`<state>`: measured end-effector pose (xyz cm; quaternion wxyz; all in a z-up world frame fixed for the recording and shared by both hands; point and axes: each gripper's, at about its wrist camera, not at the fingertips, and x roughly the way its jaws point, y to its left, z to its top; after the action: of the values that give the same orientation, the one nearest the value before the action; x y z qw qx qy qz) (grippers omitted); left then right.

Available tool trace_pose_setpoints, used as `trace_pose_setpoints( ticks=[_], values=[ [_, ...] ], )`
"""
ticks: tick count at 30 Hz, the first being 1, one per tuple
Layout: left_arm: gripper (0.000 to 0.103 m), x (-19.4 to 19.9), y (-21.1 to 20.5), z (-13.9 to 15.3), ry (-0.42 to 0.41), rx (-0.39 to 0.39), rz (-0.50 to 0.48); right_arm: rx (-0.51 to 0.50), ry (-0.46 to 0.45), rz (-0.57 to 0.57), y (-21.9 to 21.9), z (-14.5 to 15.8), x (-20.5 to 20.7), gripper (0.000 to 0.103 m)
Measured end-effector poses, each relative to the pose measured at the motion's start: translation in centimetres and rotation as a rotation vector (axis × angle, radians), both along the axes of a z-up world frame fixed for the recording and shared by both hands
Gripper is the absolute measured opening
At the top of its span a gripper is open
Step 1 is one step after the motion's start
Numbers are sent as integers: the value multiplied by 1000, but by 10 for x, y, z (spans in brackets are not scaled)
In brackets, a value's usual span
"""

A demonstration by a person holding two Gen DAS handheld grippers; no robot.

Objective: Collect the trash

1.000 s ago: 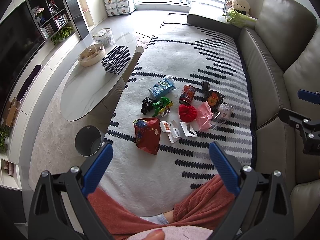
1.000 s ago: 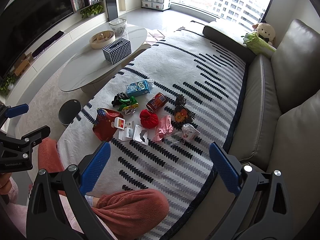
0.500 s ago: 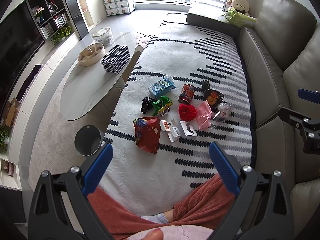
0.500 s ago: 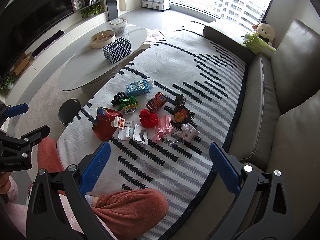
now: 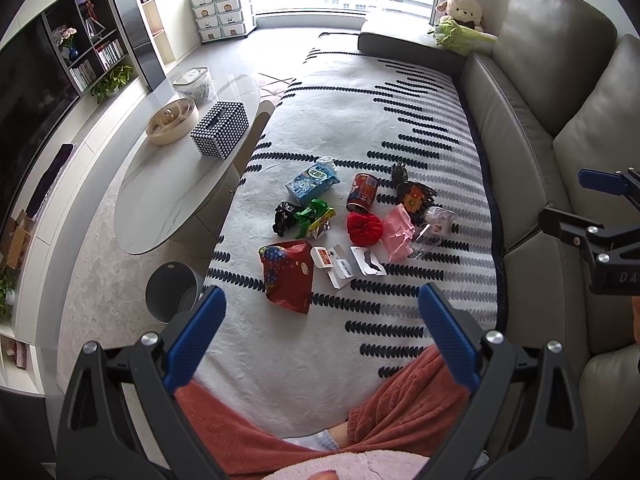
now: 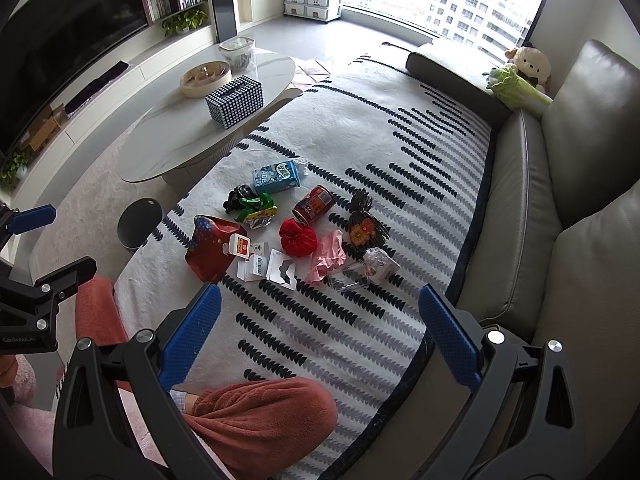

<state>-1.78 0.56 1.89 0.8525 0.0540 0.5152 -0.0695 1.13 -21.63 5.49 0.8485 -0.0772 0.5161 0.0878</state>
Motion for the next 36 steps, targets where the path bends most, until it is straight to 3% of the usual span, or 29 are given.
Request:
trace_pose_setpoints(
  ticks=[36],
  values=[
    [96, 7, 12, 0, 2, 2, 8, -2, -3, 9, 9, 2, 4, 96]
  ],
)
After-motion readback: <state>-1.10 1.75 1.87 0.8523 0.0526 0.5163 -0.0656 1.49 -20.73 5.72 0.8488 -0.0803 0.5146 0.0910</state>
